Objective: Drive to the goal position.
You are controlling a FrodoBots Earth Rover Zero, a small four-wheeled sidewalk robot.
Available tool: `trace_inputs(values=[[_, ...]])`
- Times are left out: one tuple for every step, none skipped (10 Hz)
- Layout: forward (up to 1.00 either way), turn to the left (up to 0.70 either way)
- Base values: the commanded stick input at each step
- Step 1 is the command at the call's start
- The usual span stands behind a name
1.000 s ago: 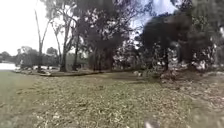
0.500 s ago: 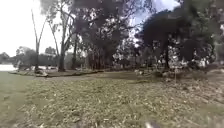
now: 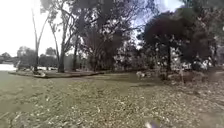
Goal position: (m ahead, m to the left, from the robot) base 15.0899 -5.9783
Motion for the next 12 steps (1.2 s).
trace_inputs(values=[[0.70, -0.28], [0.70, -0.28], [0.70, -0.24], [0.70, -0.11], [0.70, 0.00], [0.70, 0.00], [0.70, 0.00], [0.70, 0.00], [0.70, -0.01], [0.70, -0.02], [0.70, -0.29], [0.70, -0.29]])
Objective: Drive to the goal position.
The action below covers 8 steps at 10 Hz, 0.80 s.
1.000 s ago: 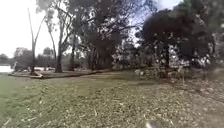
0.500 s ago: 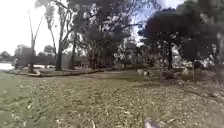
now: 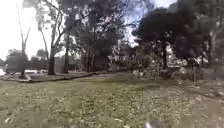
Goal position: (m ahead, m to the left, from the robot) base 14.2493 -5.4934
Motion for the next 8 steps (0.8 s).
trace_inputs(values=[[0.70, -0.29], [0.70, -0.28], [0.70, 0.00], [0.70, 0.00], [0.70, 0.00], [0.70, 0.00], [0.70, 0.00], [0.70, 0.00]])
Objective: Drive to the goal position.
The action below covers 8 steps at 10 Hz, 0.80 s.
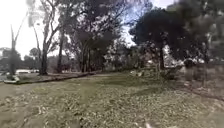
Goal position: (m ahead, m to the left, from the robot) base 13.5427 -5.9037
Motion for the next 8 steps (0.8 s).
trace_inputs(values=[[0.70, 0.00], [0.70, 0.00], [0.70, 0.00], [0.70, 0.00], [0.70, 0.00], [0.70, 0.00], [0.70, 0.00], [0.70, 0.00]])
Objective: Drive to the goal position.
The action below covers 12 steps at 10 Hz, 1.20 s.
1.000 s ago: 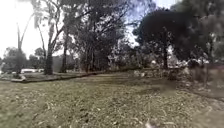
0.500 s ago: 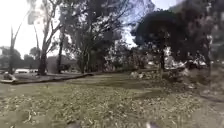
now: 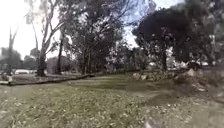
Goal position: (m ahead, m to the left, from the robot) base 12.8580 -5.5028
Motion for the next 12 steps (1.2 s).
trace_inputs(values=[[0.70, 0.00], [0.70, 0.00], [0.70, 0.00], [0.70, 0.00], [0.70, 0.00], [0.70, 0.00], [0.70, 0.00], [0.70, 0.00], [0.70, 0.00], [0.70, 0.00], [0.70, 0.00], [0.70, 0.00]])
